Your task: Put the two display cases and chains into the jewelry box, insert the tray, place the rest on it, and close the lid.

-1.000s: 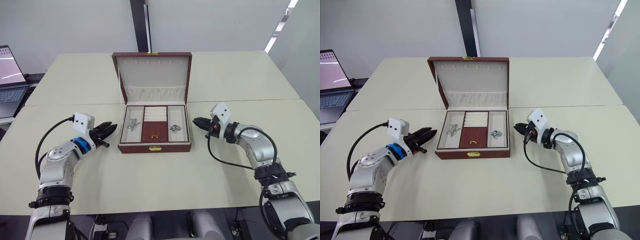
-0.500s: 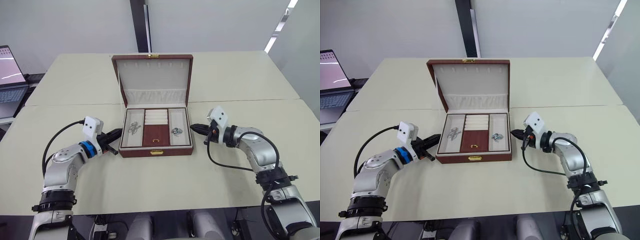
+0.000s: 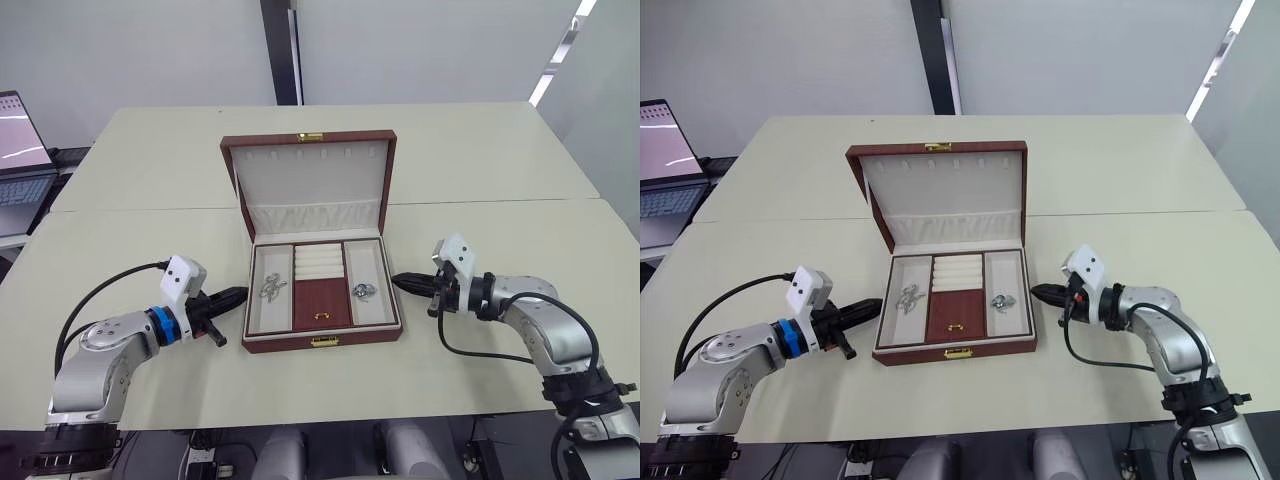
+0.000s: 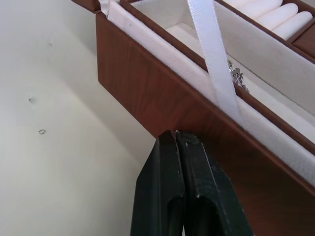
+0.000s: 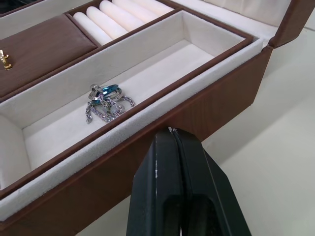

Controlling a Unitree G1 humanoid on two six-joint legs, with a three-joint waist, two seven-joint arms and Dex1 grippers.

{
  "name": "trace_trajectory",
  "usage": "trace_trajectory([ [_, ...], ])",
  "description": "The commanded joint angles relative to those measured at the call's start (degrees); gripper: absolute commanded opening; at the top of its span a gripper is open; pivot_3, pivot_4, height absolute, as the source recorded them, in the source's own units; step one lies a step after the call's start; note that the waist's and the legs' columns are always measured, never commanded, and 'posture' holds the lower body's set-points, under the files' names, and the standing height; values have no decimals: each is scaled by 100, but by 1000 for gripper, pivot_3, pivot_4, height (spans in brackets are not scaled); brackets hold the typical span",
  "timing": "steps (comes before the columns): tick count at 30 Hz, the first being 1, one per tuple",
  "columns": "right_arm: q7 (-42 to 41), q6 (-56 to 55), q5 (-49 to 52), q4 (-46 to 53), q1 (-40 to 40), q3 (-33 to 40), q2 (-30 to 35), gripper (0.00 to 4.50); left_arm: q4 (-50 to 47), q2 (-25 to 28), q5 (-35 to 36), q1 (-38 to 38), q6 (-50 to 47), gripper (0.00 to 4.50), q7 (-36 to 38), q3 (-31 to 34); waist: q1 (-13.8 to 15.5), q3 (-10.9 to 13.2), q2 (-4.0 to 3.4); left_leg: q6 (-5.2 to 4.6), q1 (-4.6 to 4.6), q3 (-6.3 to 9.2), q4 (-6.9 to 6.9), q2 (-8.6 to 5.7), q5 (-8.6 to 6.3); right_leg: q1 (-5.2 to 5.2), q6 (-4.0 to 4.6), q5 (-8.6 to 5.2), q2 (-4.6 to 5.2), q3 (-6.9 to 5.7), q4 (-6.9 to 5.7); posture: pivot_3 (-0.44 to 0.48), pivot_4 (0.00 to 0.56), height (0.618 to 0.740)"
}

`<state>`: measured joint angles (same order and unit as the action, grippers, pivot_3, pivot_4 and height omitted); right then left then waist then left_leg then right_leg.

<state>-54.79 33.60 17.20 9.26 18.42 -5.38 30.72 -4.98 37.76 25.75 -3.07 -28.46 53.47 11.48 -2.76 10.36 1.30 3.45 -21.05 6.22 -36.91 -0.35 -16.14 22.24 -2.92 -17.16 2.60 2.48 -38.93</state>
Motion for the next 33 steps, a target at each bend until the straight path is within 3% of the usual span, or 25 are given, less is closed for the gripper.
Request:
trace_trajectory([
  [1,-149,123,421,647,-140,-95,-39,0,-459,26,244,163,13,26,265,-105,1,0,0,0,0,0,0,1,0,0,0,0,0,0,0,0,150,740],
  [11,-25,252,496,782,-248,1,-66,0,-86,-33,96,-108,380,26,149,-52,24,0,0,0,1,0,-2,0,0,-3,0,0,-3,-5,-2,0,150,740],
  [33,18,16,475,513,-269,335,279,0,20,18,150,120,676,26,-54,419,45,0,0,0,0,-1,-2,1,0,-3,0,0,-2,-4,-1,0,150,740],
])
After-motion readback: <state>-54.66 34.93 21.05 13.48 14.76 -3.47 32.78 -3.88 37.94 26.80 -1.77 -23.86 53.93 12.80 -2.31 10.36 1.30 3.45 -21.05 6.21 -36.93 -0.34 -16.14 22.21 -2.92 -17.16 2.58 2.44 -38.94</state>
